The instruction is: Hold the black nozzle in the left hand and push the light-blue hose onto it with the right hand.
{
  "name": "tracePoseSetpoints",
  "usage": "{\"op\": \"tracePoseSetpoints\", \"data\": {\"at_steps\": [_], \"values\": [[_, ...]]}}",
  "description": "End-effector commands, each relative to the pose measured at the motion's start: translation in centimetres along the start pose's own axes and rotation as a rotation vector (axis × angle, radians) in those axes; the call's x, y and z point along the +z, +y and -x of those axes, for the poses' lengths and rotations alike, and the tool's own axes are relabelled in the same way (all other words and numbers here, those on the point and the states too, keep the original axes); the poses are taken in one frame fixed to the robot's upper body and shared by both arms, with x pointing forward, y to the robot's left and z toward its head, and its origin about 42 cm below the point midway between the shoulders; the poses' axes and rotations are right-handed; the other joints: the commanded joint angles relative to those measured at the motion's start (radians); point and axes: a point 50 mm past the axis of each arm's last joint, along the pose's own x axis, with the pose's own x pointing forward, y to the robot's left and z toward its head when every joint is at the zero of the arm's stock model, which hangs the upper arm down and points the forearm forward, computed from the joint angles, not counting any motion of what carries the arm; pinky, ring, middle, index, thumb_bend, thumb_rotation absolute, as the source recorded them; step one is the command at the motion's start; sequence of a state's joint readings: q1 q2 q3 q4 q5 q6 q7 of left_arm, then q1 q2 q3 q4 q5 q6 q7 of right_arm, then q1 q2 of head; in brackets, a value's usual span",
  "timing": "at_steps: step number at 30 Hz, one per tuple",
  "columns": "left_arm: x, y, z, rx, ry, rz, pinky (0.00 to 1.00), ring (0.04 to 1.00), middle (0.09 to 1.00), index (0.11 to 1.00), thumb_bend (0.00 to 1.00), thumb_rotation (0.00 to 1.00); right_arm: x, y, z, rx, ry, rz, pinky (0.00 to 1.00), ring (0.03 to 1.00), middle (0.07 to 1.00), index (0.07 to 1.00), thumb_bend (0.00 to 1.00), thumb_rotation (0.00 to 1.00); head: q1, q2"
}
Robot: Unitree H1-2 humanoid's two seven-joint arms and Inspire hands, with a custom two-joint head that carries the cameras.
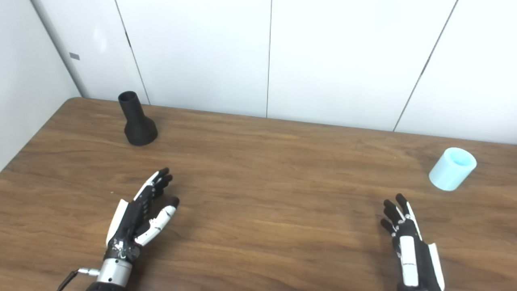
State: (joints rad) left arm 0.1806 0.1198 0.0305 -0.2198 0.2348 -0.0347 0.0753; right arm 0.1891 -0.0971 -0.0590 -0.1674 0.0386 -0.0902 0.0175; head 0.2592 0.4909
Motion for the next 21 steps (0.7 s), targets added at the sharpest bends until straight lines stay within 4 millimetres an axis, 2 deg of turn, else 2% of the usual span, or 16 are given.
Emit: {"op": "tracePoseSetpoints", "data": {"at_steps": [1,5,7,10,15,17,21], "values": [[-1.2,-1.3,1.7,0.01,0.082,-0.004,0.88,0.886,0.879,0.92,0.62,0.17,-1.6,-0.9,1.2,-0.002,0.05,0.023,0.91,0.919,0.898,0.955,0.58,1.0,0.0,0.0],[-1.4,-0.9,1.5,0.055,0.062,-0.086,0.87,0.884,0.879,0.908,0.71,0.12,-1.8,-0.9,1.4,0.001,0.054,0.021,0.9,0.918,0.898,0.956,0.6,1.0,0.001,-0.005],[-1.3,0.0,1.2,0.11,0.05,-0.131,0.88,0.891,0.875,0.894,0.75,0.07,-1.8,-1.0,1.4,-0.001,0.057,0.023,0.9,0.918,0.901,0.955,0.6,1.0,0.002,-0.006],[-0.7,1.7,0.4,0.173,0.03,-0.146,0.89,0.89,0.877,0.892,0.78,0.06,-1.9,-1.0,1.4,-0.005,0.061,0.03,0.88,0.91,0.894,0.949,0.62,1.0,0.007,-0.008],[0.8,4.5,-1.7,0.268,0.008,-0.195,0.91,0.893,0.872,0.884,0.81,0.1,-2.0,-0.8,1.3,-0.008,0.063,0.029,0.88,0.909,0.887,0.94,0.63,1.0,0.009,-0.011],[1.8,5.8,-3.0,0.303,-0.005,-0.222,0.89,0.885,0.87,0.889,0.8,0.15,-2.1,-0.8,1.2,-0.009,0.066,0.021,0.87,0.906,0.887,0.938,0.64,1.0,0.011,-0.014],[3.4,7.9,-5.2,0.344,-0.032,-0.221,0.85,0.87,0.861,0.894,0.8,0.16,-2.0,-0.6,1.1,-0.005,0.063,0.019,0.88,0.913,0.894,0.945,0.63,1.0,0.012,-0.015]]}}
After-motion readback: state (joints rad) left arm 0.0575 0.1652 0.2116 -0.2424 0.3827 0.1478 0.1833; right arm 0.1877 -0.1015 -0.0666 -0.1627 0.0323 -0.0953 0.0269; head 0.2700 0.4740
